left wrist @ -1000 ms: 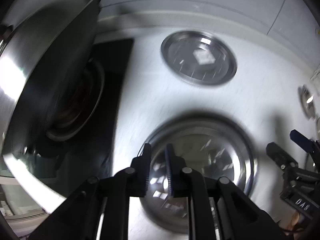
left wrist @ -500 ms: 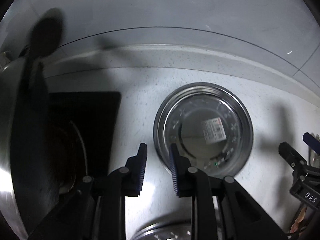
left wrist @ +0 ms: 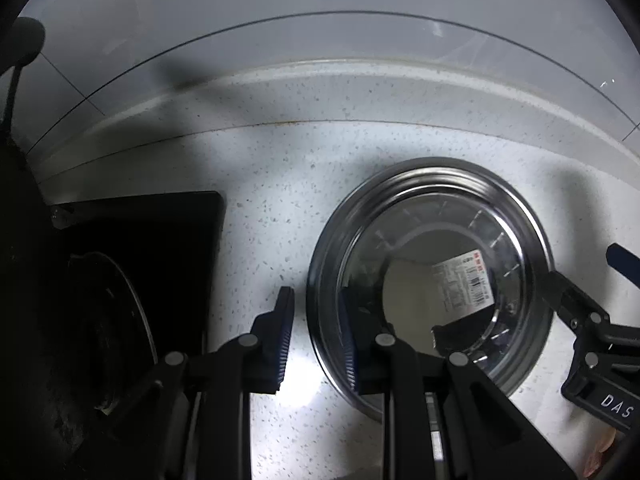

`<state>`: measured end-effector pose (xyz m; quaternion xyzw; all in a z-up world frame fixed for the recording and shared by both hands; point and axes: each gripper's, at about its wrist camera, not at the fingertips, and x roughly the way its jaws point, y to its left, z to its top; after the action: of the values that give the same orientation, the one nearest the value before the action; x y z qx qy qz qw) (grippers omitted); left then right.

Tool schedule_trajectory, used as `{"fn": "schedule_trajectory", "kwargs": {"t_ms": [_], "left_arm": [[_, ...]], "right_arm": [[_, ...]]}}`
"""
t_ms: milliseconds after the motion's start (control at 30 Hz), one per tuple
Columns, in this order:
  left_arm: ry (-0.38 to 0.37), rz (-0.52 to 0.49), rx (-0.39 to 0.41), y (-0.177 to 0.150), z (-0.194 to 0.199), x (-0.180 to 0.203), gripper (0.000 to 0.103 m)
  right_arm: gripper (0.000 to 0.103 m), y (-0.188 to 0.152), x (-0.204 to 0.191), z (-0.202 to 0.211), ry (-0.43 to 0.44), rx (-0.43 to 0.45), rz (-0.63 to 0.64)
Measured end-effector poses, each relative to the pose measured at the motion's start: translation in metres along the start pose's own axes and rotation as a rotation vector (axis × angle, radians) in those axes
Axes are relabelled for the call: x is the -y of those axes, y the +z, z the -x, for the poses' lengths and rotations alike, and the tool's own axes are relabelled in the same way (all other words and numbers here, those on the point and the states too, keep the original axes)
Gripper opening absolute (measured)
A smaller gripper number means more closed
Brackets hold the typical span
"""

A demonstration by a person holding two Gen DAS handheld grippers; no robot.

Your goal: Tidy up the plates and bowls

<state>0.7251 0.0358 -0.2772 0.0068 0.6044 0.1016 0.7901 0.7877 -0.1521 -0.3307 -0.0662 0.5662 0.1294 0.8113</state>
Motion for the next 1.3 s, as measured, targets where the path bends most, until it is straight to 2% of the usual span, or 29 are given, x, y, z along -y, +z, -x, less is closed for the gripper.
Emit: {"fn": "schedule_trajectory", "kwargs": {"t_ms": [367, 433, 500, 533, 567, 600, 667, 733, 933, 1100, 1300], "left_arm": [[0.025, -0.035, -0.004, 0.005, -0.022, -0.002, 0.023], [0.032, -0.046, 0.002, 0.005, -0.023, 0.0, 0.023], [0.037, -0.058, 0.012, 0.004, -0.024, 0.002, 0.02], [0.039, -0.068, 0.016, 0.002, -0.023, 0.004, 0.017], [0.041, -0.081, 0.027, 0.0, -0.023, 0.006, 0.016], [0.049, -0.088, 0.038, -0.002, -0.022, 0.008, 0.015], [0.056, -0.099, 0.046, -0.008, -0.021, 0.01, 0.015], [0.054, -0.097, 0.049, -0.013, -0.02, 0.009, 0.015], [0.043, -0.104, 0.059, -0.016, -0.021, -0.002, 0.014], [0.045, -0.106, 0.083, -0.029, -0.003, -0.011, 0.012], [0.065, -0.105, 0.101, -0.065, 0.017, -0.013, 0.011]], "right_arm": [[0.094, 0.002, -0.011, -0.021, -0.009, -0.039, 0.017], [0.085, 0.002, -0.013, -0.023, -0.013, -0.043, 0.023], [0.056, 0.001, -0.018, -0.028, -0.012, -0.055, 0.034], [0.054, 0.0, -0.021, -0.031, -0.012, -0.061, 0.037], [0.044, -0.001, -0.023, -0.029, -0.01, -0.049, 0.047], [0.027, -0.002, -0.024, -0.026, -0.001, -0.044, 0.053], [0.014, -0.003, -0.028, -0.021, 0.021, -0.049, 0.058], [0.014, -0.006, -0.032, -0.019, 0.002, -0.048, 0.077], [0.013, -0.021, -0.032, -0.002, 0.031, -0.055, 0.071], [0.012, -0.041, -0.034, 0.034, 0.049, -0.026, 0.073], [0.012, -0.073, -0.036, 0.081, 0.078, 0.014, 0.068]]}}
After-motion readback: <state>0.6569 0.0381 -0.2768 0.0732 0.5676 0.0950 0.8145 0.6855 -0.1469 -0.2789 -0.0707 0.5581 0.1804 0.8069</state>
